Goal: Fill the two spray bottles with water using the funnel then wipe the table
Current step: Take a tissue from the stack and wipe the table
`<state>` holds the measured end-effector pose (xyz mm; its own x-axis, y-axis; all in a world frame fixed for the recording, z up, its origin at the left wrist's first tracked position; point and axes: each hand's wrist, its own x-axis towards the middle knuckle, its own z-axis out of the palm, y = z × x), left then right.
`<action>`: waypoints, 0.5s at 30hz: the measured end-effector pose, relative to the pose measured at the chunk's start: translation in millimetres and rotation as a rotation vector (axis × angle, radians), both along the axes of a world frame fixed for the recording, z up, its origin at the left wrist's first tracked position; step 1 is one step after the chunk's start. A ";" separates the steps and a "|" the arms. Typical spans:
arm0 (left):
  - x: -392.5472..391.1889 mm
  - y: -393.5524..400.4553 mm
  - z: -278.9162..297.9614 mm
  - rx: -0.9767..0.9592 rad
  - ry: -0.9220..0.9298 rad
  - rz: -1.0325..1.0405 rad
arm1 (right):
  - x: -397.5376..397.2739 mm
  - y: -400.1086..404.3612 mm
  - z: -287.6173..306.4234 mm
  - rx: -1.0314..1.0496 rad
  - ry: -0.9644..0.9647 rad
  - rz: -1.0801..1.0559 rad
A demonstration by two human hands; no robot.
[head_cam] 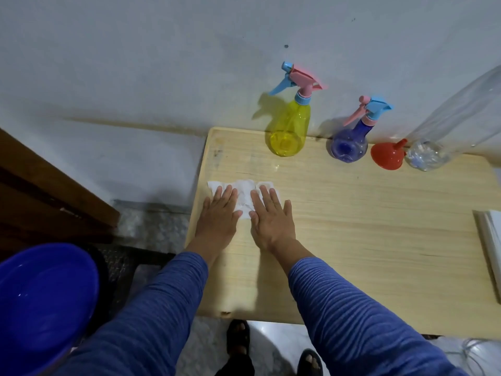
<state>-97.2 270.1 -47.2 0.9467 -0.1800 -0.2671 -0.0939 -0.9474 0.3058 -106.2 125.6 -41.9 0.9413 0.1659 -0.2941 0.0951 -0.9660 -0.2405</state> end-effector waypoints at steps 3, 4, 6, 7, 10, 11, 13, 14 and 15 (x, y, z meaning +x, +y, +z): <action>-2.6 -3.7 -1.5 0.014 -0.023 -0.001 | -2.7 -1.8 -2.3 0.024 -0.007 -0.009; -4.4 -4.6 -2.0 0.012 -0.026 0.001 | -4.6 -3.4 -3.0 0.028 -0.012 -0.009; -8.7 -8.4 -2.6 0.004 -0.030 0.006 | -8.3 -9.5 -3.8 0.034 -0.018 -0.007; -11.2 -11.4 -2.7 0.000 -0.035 0.005 | -10.2 -13.9 -4.1 0.038 -0.019 -0.007; -19.0 -25.9 -3.1 -0.006 -0.049 0.001 | -15.9 -30.8 -4.3 0.047 -0.021 -0.007; -21.5 -32.9 -2.9 -0.004 -0.049 -0.002 | -17.8 -37.5 -4.3 0.049 -0.018 -0.009; -26.6 -50.1 -2.3 -0.001 -0.057 -0.013 | -22.4 -53.6 -4.1 0.050 -0.020 -0.021; -29.2 -60.1 -2.1 -0.002 -0.063 -0.021 | -25.2 -63.3 -4.2 0.048 -0.025 -0.029; -31.6 -71.4 -2.0 -0.008 -0.067 -0.029 | -28.1 -74.1 -4.1 0.046 -0.029 -0.037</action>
<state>-128.8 198.8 -49.2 0.9567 -0.2100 -0.2013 -0.1423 -0.9414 0.3056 -134.3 51.5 -46.0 0.9549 0.1439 -0.2599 0.0673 -0.9569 -0.2825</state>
